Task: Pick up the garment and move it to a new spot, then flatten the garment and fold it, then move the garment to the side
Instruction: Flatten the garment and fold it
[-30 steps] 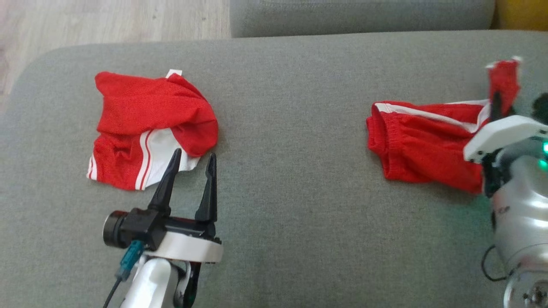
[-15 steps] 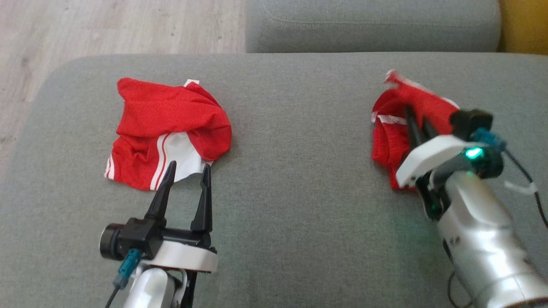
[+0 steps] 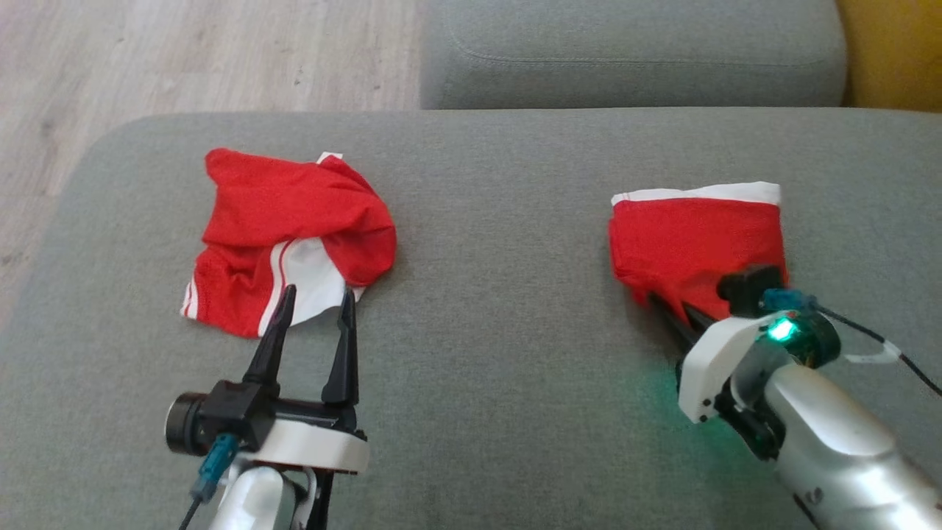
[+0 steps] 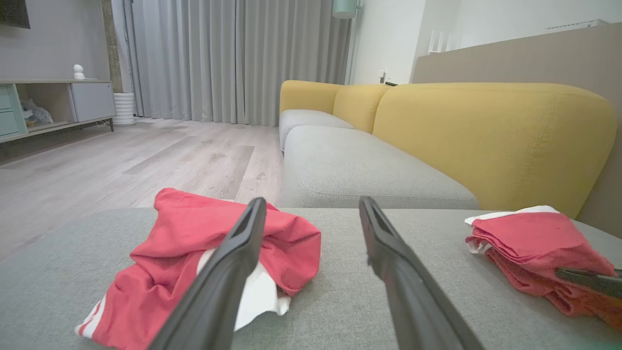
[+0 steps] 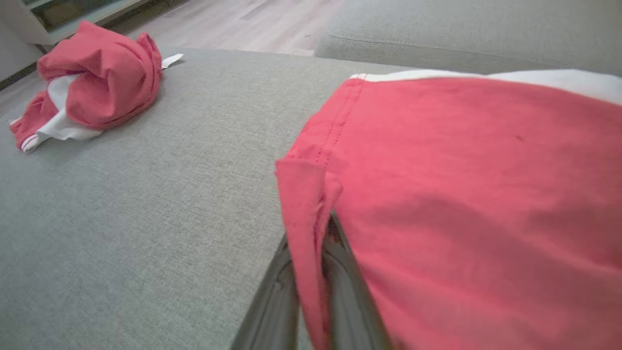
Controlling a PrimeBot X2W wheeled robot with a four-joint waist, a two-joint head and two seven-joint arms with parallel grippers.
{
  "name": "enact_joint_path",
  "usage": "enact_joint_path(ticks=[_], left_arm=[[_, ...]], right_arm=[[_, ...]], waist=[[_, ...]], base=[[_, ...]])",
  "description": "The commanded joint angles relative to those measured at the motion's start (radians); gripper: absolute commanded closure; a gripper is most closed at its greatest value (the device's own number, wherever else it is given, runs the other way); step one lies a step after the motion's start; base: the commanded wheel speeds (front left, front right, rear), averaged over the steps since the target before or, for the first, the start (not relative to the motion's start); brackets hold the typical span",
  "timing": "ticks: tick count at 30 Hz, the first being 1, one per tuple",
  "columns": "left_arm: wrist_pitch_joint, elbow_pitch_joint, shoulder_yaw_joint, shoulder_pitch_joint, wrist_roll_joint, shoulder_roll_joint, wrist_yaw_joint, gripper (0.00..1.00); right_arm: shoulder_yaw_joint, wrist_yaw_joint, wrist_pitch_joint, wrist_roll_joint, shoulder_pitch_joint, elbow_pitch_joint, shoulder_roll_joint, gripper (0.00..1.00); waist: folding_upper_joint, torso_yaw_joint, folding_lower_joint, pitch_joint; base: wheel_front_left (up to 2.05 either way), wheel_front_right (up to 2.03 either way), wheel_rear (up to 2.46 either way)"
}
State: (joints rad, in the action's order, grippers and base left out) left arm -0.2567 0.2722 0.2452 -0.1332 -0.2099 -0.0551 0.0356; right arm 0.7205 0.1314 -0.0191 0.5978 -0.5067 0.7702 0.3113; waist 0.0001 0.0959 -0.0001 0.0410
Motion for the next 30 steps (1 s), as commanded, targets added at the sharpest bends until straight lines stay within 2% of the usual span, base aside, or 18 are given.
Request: enact_joint_path(ticks=[1,5,9,12,16,20,24,28,30], left_arm=[[-0.005,-0.027,-0.038,-0.018,0.011,-0.012,0.0,0.0],[-0.005,-0.032,-0.039,-0.023,0.011,-0.013,-0.001,0.0],[-0.005,-0.048,-0.041,-0.028,0.009,-0.011,-0.001,0.0],[-0.005,-0.055,-0.048,-0.033,0.009,-0.01,-0.01,0.0],[-0.005,-0.067,-0.058,-0.038,0.005,-0.007,-0.018,0.0],[-0.005,-0.077,-0.065,-0.032,0.003,-0.005,-0.021,0.0],[-0.005,-0.08,-0.074,-0.012,-0.004,-0.001,-0.023,0.0],[-0.005,-0.085,-0.085,0.017,-0.011,0.002,-0.027,0.0],[-0.005,-0.084,-0.086,0.022,-0.01,0.003,-0.027,0.0]], right_arm=[[0.002,-0.001,-0.007,0.024,-0.009,-0.03,0.02,0.0],[-0.049,-0.001,-0.058,0.087,-0.042,-0.05,0.041,0.0],[-0.134,-0.001,-0.153,0.092,-0.073,-0.054,0.061,0.0],[-0.218,-0.001,-0.214,0.044,-0.088,-0.05,0.069,0.0],[-0.377,-0.001,-0.24,-0.065,-0.075,-0.068,0.053,0.0],[-0.586,-0.001,-0.242,-0.195,0.015,-0.181,-0.038,0.0],[-0.71,-0.001,-0.242,-0.326,0.162,-0.31,-0.177,0.0],[-0.759,-0.001,-0.243,-0.428,0.31,-0.401,-0.253,0.0],[-0.764,-0.001,-0.243,-0.442,0.337,-0.42,-0.258,0.0]], waist=[[-0.0001,-0.008,0.0001,-0.001],[-0.0001,-0.034,0.0001,-0.004],[-0.0001,-0.061,0.0001,-0.011],[-0.0001,-0.084,0.0001,-0.01],[-0.0001,-0.114,0.0001,-0.012],[-0.0001,-0.135,0.0001,-0.011],[-0.0001,-0.143,0.0001,-0.014],[-0.0001,-0.145,0.0001,-0.009],[-0.0001,-0.143,0.0001,-0.004]], base=[[0.0,0.0,0.0],[0.0,0.0,0.0],[0.0,0.0,0.0],[0.0,0.0,0.0],[0.0,0.0,0.0],[0.0,0.0,0.0],[0.0,0.0,0.0],[0.0,0.0,0.0],[0.0,0.0,0.0]])
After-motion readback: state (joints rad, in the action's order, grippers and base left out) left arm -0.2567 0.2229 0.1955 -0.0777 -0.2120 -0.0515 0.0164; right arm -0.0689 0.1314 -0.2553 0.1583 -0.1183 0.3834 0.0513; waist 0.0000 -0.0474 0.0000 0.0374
